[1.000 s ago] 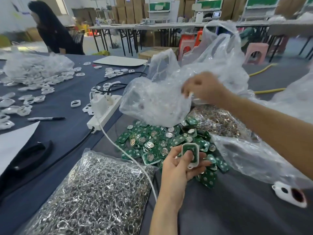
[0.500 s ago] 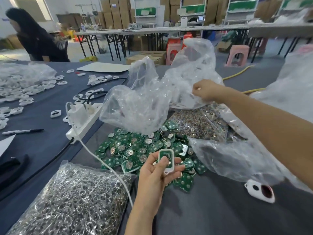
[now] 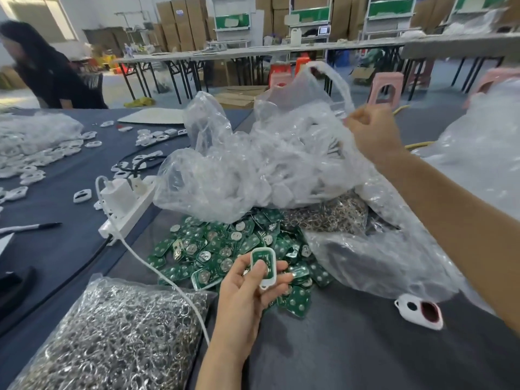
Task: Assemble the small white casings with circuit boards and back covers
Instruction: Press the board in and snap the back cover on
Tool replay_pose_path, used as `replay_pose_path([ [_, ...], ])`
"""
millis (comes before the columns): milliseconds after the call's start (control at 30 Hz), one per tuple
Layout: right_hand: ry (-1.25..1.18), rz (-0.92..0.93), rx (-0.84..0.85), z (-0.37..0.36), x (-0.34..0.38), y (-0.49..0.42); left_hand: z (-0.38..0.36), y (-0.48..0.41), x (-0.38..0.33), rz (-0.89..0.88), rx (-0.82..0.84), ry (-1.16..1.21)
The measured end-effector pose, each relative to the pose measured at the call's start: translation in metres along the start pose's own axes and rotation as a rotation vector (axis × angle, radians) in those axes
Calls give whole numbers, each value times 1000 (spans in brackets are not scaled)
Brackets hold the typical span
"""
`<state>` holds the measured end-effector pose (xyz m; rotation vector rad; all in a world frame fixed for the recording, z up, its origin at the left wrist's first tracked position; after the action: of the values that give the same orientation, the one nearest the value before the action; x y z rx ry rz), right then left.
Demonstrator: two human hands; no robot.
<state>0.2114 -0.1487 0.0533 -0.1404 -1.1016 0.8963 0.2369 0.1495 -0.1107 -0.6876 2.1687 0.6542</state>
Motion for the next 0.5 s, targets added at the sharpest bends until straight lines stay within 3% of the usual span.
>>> replay_pose_path([
  [33,62,-69,35,-1,-11,-9,0,0,0,1,2,3],
  [100,143,-192,280,-18,-28,-14,0,0,0,1,6,5],
  [167,293,-169,368,-29,-27,-13,0,0,0,4,4,5],
  [300,498,40,124,-32,0,-13,0,0,1,6,5,7],
  [367,585,115,107,-35,5,-8,0,0,1,6,10,9],
  [500,715,144,530,-53,-8,4,-1,1,0,3,8,0],
])
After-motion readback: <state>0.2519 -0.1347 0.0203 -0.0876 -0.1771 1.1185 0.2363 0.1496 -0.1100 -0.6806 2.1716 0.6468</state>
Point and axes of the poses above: each hand's wrist, its own y-axis away from the middle knuckle, its own z-axis out of the back of the hand, x = y × z, the point moved 6 cm from there along -y, towards the middle knuckle, and after that the axes turned 10 degrees about z, right-handed, at the moved point
